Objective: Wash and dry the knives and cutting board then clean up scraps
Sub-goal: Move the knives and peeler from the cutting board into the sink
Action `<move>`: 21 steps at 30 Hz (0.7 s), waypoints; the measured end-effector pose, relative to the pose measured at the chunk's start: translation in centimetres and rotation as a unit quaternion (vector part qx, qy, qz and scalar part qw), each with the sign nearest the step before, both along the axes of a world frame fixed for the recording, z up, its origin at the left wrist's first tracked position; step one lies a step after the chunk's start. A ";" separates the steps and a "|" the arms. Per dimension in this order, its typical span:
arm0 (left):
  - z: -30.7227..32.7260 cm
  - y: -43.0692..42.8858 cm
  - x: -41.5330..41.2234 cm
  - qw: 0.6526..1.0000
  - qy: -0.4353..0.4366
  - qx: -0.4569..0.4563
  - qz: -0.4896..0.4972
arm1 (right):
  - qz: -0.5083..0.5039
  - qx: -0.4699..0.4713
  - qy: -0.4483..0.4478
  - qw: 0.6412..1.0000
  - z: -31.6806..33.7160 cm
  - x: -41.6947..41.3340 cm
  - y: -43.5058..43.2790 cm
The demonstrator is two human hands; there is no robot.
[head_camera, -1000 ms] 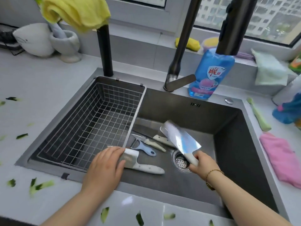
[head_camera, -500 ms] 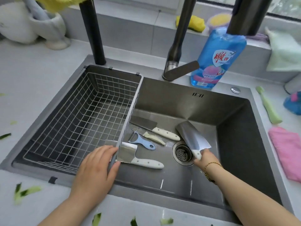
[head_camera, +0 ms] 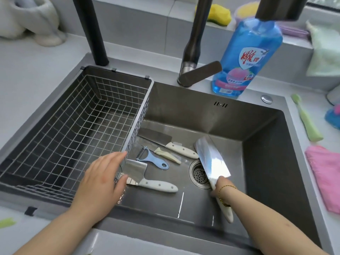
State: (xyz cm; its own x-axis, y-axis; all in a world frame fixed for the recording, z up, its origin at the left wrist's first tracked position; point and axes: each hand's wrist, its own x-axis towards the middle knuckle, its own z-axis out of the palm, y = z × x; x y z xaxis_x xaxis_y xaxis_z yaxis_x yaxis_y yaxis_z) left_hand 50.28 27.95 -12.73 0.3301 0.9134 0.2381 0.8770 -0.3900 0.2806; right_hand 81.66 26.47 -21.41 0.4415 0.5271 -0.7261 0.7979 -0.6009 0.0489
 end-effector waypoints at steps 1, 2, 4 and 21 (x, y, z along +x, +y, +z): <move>-0.1 0.0 0.0 1.000 -0.006 -0.005 -0.003 | -0.006 0.004 0.004 1.000 -0.3 0.1 0.0; -0.1 -0.1 -0.1 1.000 -0.010 -0.010 -0.005 | -0.010 0.006 0.005 1.000 -0.4 0.1 -0.1; 0.1 -0.1 -0.2 1.000 -0.020 -0.021 -0.008 | 0.010 0.003 -0.006 1.000 -0.7 0.3 -0.4; 0.3 -0.2 0.0 0.996 -0.020 -0.079 0.027 | 0.086 0.074 0.005 0.994 3.6 1.5 0.2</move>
State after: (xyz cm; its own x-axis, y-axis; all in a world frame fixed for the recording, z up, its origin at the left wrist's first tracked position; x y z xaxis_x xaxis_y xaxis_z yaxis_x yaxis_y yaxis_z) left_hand 50.31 27.75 -12.40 0.2726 0.9567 0.1024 0.8827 -0.2910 0.3690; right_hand 83.13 26.70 -17.83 0.3281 0.6951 -0.6397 0.8894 -0.4556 -0.0388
